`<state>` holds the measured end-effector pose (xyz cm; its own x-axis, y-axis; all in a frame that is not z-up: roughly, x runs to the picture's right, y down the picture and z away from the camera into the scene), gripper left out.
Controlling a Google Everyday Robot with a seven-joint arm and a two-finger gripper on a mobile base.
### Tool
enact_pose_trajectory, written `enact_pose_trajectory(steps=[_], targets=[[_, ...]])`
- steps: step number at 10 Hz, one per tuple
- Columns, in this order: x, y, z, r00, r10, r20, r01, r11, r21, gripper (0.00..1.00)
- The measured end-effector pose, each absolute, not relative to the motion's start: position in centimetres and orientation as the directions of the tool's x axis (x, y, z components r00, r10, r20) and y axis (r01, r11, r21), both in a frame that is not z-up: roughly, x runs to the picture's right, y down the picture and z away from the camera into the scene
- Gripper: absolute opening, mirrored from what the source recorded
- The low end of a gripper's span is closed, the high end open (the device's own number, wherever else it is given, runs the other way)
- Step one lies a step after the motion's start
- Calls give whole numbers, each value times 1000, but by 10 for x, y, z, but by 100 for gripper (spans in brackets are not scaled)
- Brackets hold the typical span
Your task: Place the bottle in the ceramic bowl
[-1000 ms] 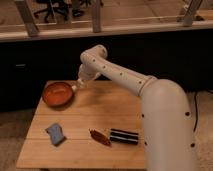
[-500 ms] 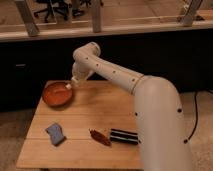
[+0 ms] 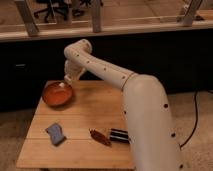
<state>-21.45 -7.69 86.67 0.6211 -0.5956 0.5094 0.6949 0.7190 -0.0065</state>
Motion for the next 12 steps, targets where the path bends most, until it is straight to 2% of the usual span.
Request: enact_pose_trajectory(steps=[12], targets=[[-333,-59,846,418,-714,562,828,554,88,0]])
